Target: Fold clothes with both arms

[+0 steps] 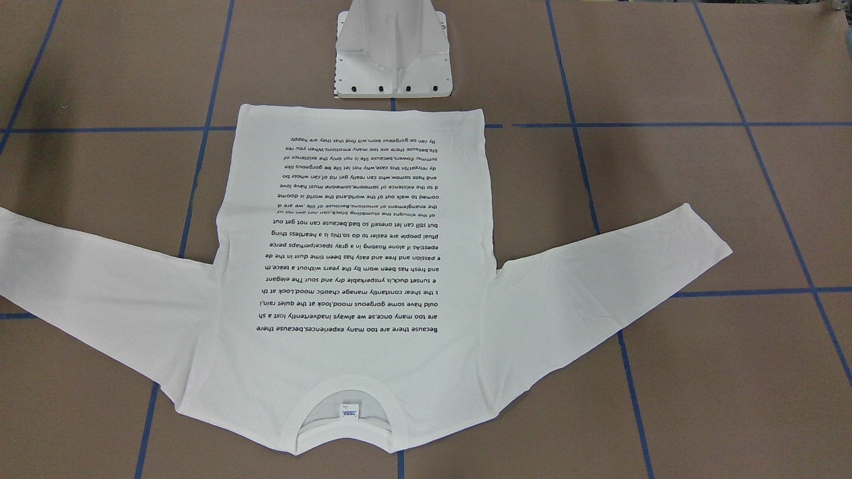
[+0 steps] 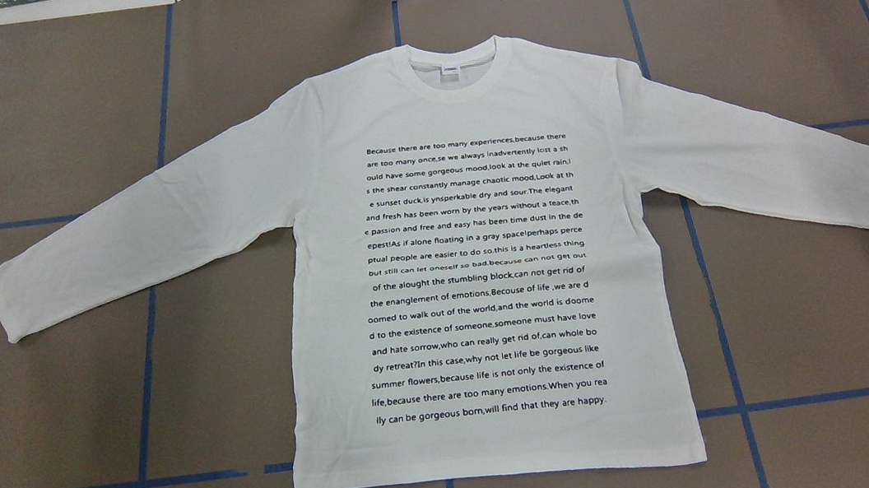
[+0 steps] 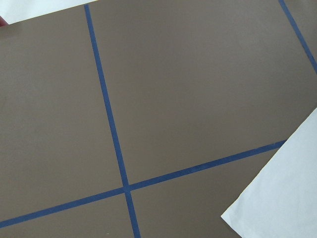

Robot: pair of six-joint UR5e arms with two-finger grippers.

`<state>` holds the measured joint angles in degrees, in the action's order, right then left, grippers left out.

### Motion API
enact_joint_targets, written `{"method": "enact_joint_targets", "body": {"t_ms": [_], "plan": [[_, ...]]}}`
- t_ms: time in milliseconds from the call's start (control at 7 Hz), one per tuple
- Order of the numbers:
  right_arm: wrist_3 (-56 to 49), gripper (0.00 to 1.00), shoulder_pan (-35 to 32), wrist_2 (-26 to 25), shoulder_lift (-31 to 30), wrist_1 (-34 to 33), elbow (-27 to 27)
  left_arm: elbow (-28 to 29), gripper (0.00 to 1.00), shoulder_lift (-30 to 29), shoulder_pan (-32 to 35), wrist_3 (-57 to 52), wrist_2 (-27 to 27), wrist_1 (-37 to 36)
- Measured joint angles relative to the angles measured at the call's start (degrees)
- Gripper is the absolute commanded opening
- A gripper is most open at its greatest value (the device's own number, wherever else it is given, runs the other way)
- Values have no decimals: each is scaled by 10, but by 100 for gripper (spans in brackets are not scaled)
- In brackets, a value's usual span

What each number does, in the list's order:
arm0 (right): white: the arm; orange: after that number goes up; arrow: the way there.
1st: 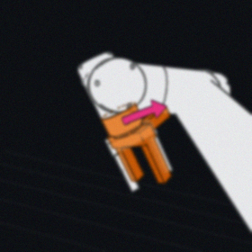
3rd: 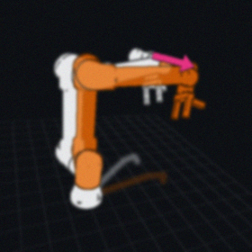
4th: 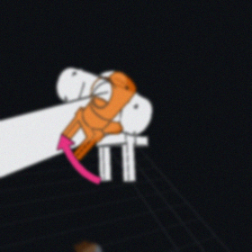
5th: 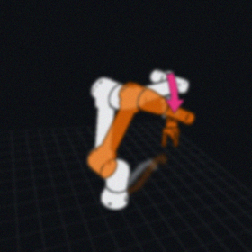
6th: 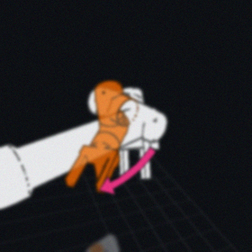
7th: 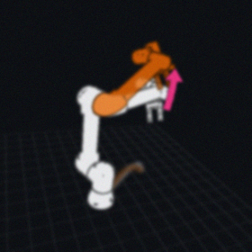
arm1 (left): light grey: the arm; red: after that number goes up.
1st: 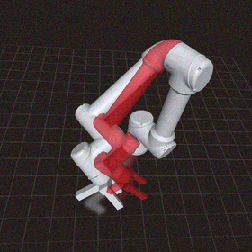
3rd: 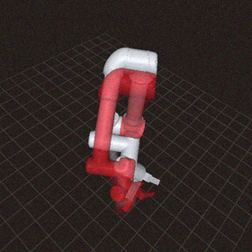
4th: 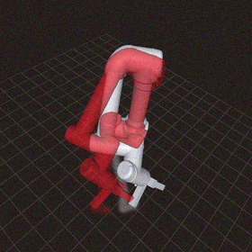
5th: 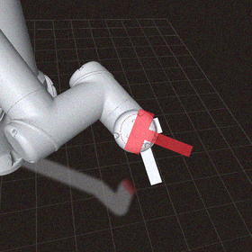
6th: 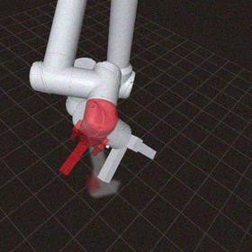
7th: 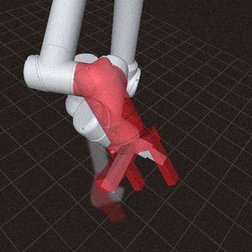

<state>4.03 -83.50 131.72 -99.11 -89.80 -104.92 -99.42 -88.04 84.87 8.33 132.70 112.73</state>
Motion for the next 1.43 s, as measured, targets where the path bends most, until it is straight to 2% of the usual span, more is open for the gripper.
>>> {"method": "enact_joint_targets", "body": {"t_ms": [429, 571, 714, 1000, 1429], "plan": [[-1, 100, 0, 6, 0, -3, 1, -7, 100, 3, -2, 0, 6, 0], [-1, 100, 0, 22, 1, 0, 9, -8, 100, 5, -3, 0, 7, 1], [-1, 100, 1, 46, 2, 16, 25, -6, 100, 9, -5, 0, 8, 3], [5, 100, 7, 67, 0, 95, 58, 0, 100, 13, -8, -2, 14, 7], [97, 92, 48, 39, 48, 140, 131, 3, 99, 14, -15, 0, 37, 25]]}}
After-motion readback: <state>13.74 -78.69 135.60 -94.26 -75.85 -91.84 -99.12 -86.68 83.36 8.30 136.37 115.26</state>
